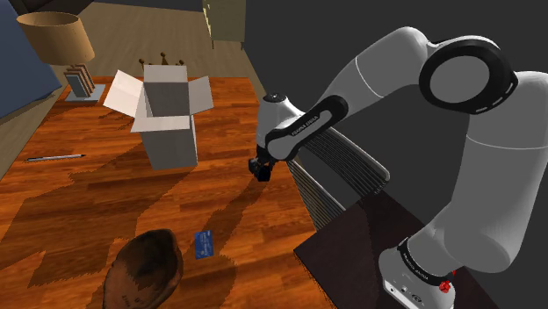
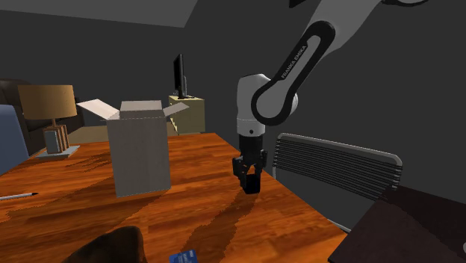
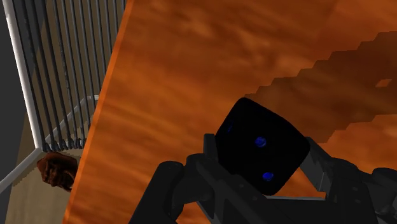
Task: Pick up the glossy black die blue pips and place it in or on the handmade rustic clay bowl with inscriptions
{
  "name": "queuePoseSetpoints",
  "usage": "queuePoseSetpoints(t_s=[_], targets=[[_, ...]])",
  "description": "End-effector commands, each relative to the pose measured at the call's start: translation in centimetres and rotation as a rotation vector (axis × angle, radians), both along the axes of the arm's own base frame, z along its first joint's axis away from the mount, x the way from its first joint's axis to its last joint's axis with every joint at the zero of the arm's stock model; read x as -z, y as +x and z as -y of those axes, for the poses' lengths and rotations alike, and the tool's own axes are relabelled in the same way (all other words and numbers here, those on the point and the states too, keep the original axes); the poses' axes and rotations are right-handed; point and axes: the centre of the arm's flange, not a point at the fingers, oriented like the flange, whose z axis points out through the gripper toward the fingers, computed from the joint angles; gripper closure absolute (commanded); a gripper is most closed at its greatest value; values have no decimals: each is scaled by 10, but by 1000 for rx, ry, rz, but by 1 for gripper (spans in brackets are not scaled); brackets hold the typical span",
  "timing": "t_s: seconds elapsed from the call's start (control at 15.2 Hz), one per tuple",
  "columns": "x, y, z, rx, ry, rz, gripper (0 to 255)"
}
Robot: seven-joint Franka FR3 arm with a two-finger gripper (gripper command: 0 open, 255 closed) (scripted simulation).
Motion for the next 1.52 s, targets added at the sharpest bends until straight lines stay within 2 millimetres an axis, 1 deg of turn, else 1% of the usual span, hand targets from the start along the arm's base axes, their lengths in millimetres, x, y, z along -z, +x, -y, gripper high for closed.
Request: queuePoseSetpoints(t_s=[0.0, 1.45], targets=[[-8, 0, 0, -1, 0, -1, 255], [-124, 0, 0, -1, 0, -1, 255]])
